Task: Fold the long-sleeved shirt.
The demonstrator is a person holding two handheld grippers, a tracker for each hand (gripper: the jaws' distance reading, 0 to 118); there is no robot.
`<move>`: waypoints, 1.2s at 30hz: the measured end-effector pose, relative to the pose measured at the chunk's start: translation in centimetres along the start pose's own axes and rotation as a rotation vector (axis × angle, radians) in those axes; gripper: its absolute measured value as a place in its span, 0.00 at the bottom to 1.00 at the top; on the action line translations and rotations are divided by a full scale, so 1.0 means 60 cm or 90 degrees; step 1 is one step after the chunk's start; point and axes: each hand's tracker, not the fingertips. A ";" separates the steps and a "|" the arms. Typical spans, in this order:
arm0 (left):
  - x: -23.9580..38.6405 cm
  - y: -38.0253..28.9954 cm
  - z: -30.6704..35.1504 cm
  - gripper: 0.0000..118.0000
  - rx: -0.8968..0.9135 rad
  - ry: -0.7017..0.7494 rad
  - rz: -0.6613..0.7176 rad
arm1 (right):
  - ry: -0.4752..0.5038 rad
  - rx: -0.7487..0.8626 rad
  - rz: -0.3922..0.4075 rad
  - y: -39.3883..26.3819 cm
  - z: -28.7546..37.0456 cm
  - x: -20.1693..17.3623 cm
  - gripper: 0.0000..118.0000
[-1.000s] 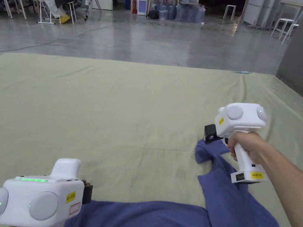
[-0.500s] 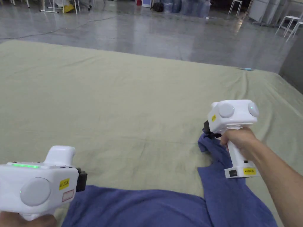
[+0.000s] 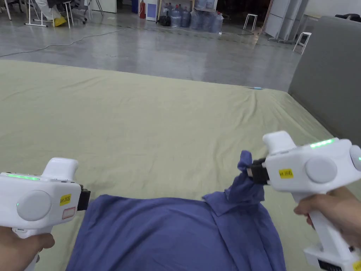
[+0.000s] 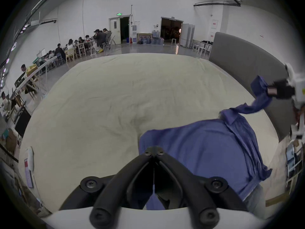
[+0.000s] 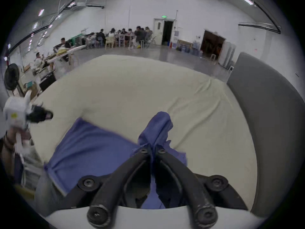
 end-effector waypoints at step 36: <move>0.043 -0.031 0.047 0.00 -0.021 -0.023 0.023 | -0.049 -0.056 -0.142 -0.124 -0.047 0.031 0.00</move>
